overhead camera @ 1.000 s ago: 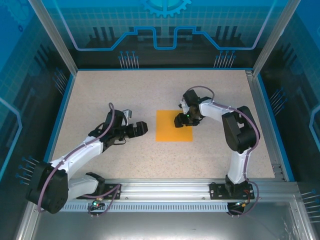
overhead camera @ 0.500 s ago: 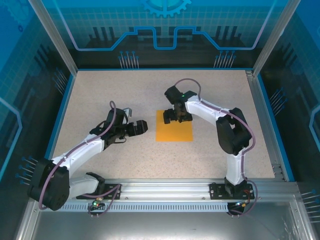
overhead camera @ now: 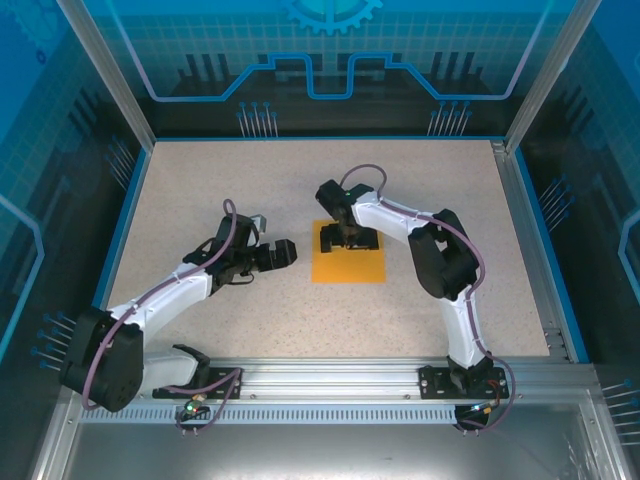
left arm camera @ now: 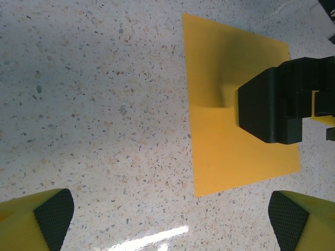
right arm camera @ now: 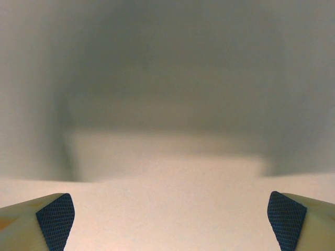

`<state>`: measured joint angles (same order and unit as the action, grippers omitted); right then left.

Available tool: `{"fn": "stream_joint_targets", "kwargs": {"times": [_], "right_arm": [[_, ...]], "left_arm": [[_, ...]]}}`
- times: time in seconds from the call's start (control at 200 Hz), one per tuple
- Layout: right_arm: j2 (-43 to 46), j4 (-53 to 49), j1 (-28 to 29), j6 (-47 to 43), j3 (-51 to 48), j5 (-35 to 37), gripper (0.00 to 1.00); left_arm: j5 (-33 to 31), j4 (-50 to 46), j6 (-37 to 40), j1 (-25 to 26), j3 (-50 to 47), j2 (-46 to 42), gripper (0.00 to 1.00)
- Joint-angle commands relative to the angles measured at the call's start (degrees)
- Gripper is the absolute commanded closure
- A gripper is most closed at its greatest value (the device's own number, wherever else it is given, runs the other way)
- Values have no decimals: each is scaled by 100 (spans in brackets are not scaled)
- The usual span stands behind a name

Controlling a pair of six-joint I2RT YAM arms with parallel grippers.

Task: Fold a paper plane with a square sheet of paper (pick it up from the middle)
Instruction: Fold the square sheet of paper in half at the center of the table.

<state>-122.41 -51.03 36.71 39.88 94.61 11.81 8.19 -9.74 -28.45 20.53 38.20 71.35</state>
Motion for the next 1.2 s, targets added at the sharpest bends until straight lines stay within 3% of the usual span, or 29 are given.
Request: {"fn": "stream_joint_targets", "kwargs": {"times": [0.0, 0.4, 1.195], "right_arm": [[-203, -240, 20, 116, 168, 43, 1], [-660, -104, 21, 60, -82, -179, 1], [-483, 274, -103, -224, -431, -490, 7]], "left_arm": [[-44, -90, 132, 28, 178, 63, 1], [-62, -162, 166, 30, 195, 72, 1], [-30, -272, 199, 29, 266, 117, 1]]}}
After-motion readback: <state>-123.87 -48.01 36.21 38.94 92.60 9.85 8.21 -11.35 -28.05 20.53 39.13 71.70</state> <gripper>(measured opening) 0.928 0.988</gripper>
